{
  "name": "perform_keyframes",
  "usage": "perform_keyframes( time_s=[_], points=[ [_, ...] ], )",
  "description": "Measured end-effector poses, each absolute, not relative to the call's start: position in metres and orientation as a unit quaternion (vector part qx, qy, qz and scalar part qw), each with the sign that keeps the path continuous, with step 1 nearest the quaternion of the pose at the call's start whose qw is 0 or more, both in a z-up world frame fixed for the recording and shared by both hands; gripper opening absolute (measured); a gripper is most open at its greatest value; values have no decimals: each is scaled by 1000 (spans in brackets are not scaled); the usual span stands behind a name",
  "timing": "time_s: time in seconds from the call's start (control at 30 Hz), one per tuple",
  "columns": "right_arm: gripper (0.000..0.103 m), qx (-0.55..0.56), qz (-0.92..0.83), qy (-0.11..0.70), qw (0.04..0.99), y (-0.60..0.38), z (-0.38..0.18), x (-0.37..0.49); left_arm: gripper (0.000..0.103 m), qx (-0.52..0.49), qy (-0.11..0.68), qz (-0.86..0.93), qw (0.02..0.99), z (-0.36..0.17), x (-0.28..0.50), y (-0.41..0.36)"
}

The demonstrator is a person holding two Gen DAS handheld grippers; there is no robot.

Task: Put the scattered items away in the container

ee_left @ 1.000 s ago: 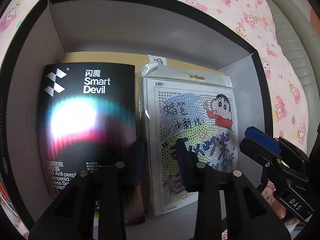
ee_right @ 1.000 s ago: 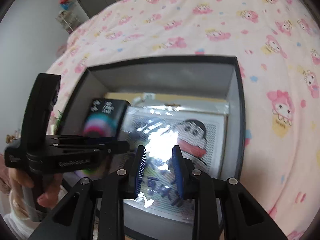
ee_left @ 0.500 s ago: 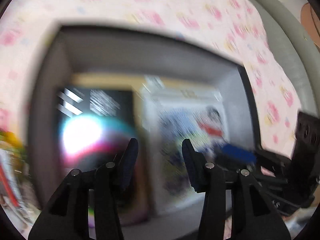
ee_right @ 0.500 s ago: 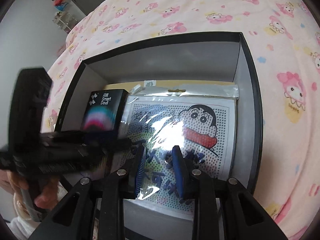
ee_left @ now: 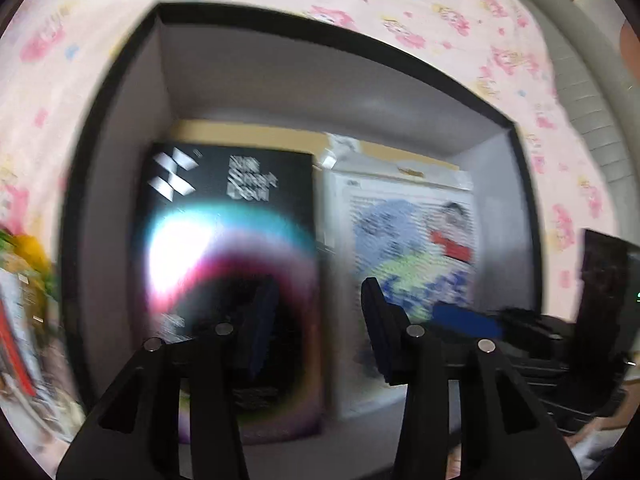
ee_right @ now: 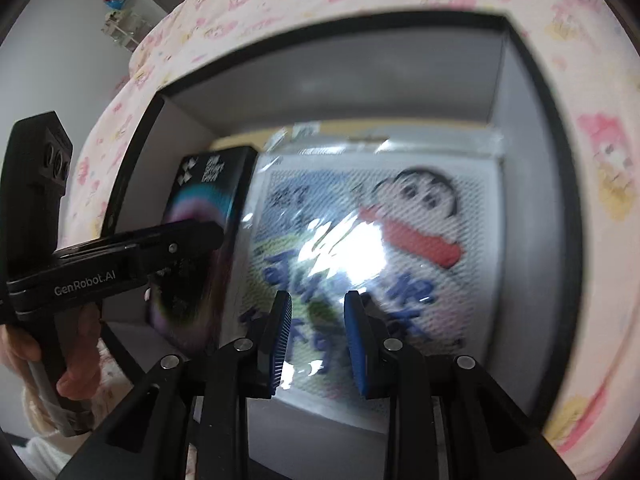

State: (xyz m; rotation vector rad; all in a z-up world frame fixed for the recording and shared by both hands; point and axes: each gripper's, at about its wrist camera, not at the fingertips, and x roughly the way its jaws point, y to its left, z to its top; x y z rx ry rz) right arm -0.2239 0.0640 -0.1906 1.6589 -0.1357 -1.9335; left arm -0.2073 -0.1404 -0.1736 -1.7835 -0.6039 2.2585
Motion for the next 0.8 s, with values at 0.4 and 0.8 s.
perform_keyframes(
  time_s=[0.4, 0.8],
  points=[
    [24, 516, -829, -16, 216, 81, -129, -184, 42, -464, -120, 867, 135, -98, -136, -100],
    [28, 421, -890, 2, 177, 102, -45, -107, 41, -390, -94, 905, 142, -31, -79, -57]
  ],
)
